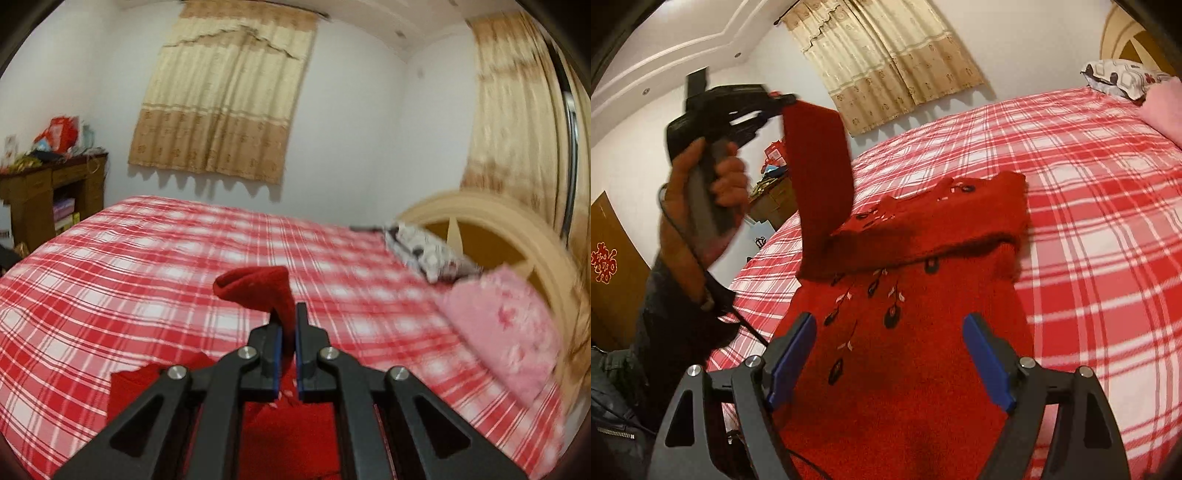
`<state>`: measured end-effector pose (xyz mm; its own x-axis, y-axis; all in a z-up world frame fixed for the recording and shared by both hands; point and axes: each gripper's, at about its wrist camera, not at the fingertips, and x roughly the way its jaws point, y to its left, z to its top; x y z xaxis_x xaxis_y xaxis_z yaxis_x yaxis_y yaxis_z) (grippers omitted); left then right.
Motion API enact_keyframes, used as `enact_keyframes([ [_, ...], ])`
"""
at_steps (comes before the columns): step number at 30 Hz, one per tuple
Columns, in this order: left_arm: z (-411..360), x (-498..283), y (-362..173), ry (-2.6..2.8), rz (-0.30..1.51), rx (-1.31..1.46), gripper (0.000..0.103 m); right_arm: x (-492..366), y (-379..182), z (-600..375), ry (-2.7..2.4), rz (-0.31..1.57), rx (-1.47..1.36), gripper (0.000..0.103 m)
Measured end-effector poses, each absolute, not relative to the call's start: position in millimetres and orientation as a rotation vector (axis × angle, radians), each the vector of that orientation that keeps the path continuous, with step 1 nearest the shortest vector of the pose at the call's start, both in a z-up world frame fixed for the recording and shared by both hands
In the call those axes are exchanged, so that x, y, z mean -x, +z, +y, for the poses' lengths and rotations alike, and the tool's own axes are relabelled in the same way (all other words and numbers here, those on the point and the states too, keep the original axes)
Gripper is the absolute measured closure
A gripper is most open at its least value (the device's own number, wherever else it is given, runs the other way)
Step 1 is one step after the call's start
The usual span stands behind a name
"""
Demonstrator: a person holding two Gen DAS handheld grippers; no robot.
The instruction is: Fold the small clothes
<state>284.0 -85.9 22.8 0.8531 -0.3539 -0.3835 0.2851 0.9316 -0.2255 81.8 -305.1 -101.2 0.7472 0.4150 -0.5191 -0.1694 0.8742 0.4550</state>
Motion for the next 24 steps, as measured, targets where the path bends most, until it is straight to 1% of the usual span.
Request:
enact_keyframes([
  [8, -154, -282, -31, -0.386, 0.522, 0.004, 0.097, -68, -106, -306, 0.345, 0.627, -0.401, 0.021],
  [9, -164, -283, -39, -0.398, 0.540, -0.031, 0.094, -68, -108, -306, 0.346, 0.628, -0.408, 0.021],
  [13, -182, -281, -48, -0.414, 0.582, -0.120, 0.092, -69, -115, -307, 0.331, 0.639, -0.423, 0.021],
  [14, -180, -278, -45, -0.420, 0.578, -0.129, 0.086, -69, -115, -309, 0.324, 0.639, -0.428, 0.021],
  [15, -176, -273, -42, -0.425, 0.562, -0.132, 0.074, -68, -115, -310, 0.320, 0.636, -0.430, 0.021],
  [16, -169, -265, -37, -0.424, 0.531, -0.139, 0.064, -67, -114, -312, 0.316, 0.632, -0.432, 0.021],
  [17, -164, -260, -35, -0.417, 0.511, -0.146, 0.040, -67, -113, -314, 0.312, 0.628, -0.434, 0.021],
  [18, -153, -252, -31, -0.391, 0.472, -0.163, 0.024, -67, -111, -316, 0.308, 0.625, -0.436, 0.021],
  [20, -129, -241, -28, -0.327, 0.405, -0.200, 0.023, -69, -108, -318, 0.303, 0.621, -0.428, 0.021],
  [24, -77, -234, -40, -0.167, 0.387, -0.289, 0.023, -86, -97, -317, 0.277, 0.641, -0.397, 0.021],
])
